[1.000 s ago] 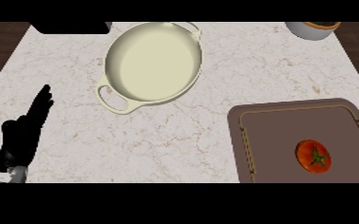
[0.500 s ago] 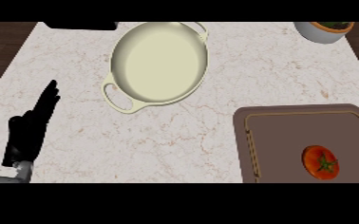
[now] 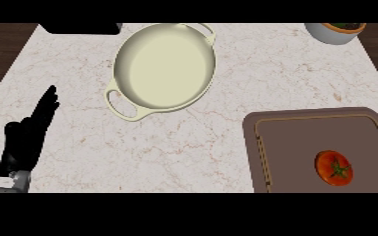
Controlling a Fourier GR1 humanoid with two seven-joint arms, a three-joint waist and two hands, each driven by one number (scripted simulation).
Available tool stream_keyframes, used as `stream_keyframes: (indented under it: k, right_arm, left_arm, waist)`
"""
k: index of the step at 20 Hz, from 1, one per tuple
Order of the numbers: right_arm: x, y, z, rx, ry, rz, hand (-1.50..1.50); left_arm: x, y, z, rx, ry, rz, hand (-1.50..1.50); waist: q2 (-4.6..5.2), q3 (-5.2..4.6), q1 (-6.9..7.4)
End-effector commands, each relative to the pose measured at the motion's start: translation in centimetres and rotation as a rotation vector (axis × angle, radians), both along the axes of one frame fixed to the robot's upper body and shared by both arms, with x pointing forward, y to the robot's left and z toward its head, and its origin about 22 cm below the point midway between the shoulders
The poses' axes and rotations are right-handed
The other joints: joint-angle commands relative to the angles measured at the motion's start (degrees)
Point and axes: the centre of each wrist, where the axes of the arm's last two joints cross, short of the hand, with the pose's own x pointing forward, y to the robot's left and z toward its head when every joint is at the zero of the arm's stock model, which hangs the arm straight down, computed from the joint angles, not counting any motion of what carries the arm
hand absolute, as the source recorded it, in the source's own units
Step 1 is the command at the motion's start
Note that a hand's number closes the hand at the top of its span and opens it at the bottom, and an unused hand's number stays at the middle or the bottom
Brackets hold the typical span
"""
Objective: Pick the tomato from the tray and place it in the pot
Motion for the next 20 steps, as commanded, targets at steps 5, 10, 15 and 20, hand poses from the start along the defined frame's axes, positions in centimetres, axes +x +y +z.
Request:
stream_keyframes:
  k: [5,10,15,20]
  right_arm:
    - [5.2,-0.1,-1.9,-0.022,0.144,-0.045,-1.5]
    - [4.0,1.6,-2.3,-0.007,0.182,-0.029,-1.5]
    - [6.1,0.7,-2.6,-0.004,0.231,-0.042,-1.5]
    - [7.0,1.5,-5.0,0.002,0.23,-0.051,-1.5]
  left_arm:
    - [-0.2,0.5,-1.4,-0.007,0.004,0.03,0.0]
    - [-0.9,1.3,0.3,0.013,0.013,0.015,0.0]
    - [-1.0,-0.2,0.4,0.0,0.006,0.016,0.0]
    - [0.0,-1.3,-0.3,-0.023,0.013,0.017,0.0]
  waist:
    - [-0.16,0.05,-0.78]
    - [-0.33,0.06,-0.93]
    - [-0.29,0.06,-0.88]
    - [-0.25,0.06,-1.14]
